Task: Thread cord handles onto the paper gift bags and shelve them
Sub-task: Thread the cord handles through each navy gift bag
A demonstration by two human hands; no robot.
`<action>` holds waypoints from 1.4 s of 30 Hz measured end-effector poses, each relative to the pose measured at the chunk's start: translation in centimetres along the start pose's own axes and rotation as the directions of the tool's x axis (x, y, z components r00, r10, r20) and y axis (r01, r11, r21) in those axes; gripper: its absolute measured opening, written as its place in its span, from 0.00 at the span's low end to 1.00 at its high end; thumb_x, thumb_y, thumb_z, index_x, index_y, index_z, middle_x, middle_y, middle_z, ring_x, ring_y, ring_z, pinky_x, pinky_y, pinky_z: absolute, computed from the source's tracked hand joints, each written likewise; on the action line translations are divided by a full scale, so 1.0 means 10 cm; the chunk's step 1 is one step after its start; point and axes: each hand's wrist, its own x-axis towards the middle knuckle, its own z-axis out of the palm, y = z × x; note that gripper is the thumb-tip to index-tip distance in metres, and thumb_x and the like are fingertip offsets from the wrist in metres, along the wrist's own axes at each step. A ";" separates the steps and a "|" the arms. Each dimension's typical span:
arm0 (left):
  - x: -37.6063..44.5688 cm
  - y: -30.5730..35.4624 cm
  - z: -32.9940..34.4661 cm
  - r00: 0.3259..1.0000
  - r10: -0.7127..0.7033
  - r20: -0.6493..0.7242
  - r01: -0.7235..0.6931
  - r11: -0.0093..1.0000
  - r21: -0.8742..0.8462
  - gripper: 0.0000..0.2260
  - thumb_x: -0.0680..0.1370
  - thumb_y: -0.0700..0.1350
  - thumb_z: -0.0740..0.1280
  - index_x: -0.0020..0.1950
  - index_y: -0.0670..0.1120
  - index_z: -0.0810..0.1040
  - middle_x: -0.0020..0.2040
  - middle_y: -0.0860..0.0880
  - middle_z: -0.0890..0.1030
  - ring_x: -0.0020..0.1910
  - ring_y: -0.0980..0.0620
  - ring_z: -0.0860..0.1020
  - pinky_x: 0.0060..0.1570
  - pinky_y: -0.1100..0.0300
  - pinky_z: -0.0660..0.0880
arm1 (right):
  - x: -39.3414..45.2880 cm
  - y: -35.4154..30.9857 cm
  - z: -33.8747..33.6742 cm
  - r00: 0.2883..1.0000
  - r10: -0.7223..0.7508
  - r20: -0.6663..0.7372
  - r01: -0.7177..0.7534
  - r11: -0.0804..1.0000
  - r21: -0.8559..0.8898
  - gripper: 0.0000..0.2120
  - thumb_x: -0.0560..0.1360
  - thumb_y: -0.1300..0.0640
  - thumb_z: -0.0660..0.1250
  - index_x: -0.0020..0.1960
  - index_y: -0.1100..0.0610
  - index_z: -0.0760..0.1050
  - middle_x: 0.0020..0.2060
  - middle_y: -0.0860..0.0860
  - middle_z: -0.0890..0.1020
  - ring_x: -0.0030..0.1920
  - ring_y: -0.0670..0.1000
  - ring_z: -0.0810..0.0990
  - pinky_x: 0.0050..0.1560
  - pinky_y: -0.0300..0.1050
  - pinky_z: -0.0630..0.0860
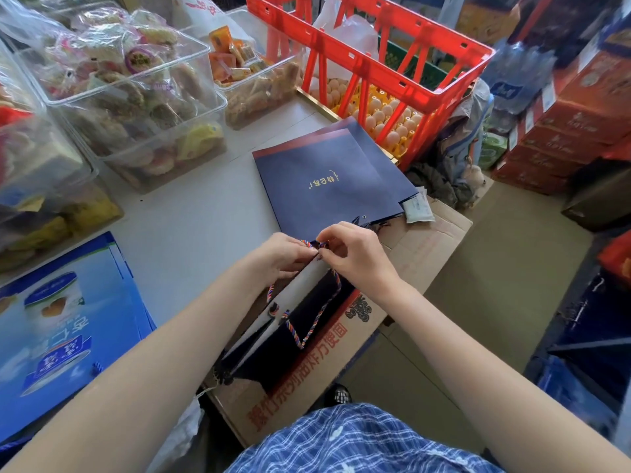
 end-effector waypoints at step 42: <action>-0.23 -0.20 -0.10 0.968 0.187 -0.165 -0.236 0.902 -0.361 0.06 0.80 0.37 0.60 0.45 0.45 0.65 0.44 0.44 0.79 0.41 0.51 0.79 0.40 0.63 0.79 | 0.06 0.06 0.25 0.997 0.032 0.064 -0.027 0.996 -0.082 0.05 0.71 0.63 0.70 0.47 0.59 0.81 0.41 0.52 0.82 0.45 0.51 0.68 0.42 0.38 0.62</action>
